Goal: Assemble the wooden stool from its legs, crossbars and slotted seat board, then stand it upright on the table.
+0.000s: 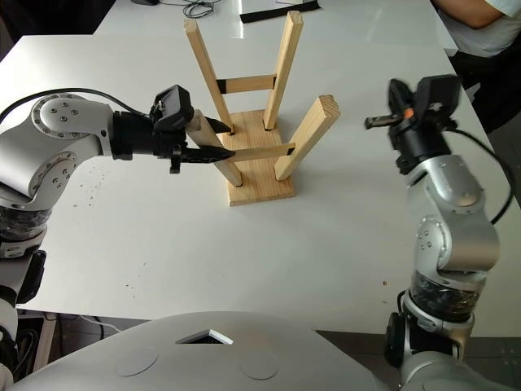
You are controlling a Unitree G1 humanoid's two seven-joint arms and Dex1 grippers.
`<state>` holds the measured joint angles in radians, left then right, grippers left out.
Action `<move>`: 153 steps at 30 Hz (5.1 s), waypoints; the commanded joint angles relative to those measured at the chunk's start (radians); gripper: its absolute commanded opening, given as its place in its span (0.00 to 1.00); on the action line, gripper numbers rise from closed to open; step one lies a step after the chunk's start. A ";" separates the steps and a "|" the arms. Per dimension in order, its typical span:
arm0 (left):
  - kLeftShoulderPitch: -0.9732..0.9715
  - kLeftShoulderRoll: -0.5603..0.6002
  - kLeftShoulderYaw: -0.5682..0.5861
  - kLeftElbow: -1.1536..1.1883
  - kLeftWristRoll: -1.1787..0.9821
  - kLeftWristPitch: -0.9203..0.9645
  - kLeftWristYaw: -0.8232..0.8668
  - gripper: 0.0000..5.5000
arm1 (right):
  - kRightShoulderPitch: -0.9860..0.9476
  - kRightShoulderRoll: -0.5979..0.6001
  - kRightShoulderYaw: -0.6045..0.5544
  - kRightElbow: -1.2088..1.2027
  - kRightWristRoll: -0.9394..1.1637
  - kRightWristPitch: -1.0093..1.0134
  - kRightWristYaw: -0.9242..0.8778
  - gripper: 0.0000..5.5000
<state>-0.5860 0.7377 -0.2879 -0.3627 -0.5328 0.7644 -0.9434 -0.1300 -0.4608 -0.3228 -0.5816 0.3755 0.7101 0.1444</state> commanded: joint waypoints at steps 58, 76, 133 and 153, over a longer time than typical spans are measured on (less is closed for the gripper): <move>0.227 -0.356 0.692 -0.364 -0.732 -0.120 0.958 0.79 | -0.247 0.030 0.200 -0.076 0.586 0.074 0.138 0.31; 0.064 -0.384 0.517 -0.398 -0.506 -0.173 1.131 0.93 | -0.485 0.113 0.117 -0.037 0.821 0.020 -0.003 0.31; 0.409 -0.203 0.788 -0.097 -0.743 -0.274 0.848 0.77 | -0.228 -0.091 0.083 0.372 0.485 -0.218 0.149 0.15; 0.745 -0.098 0.213 -0.234 -0.171 -0.197 0.314 0.17 | -0.526 0.042 0.569 1.323 -0.238 -0.806 0.882 0.00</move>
<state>0.1483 0.6478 -0.0475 -0.5874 -0.7298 0.5403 -0.6529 -0.6154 -0.4200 0.2234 0.7280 0.1669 -0.0642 0.9576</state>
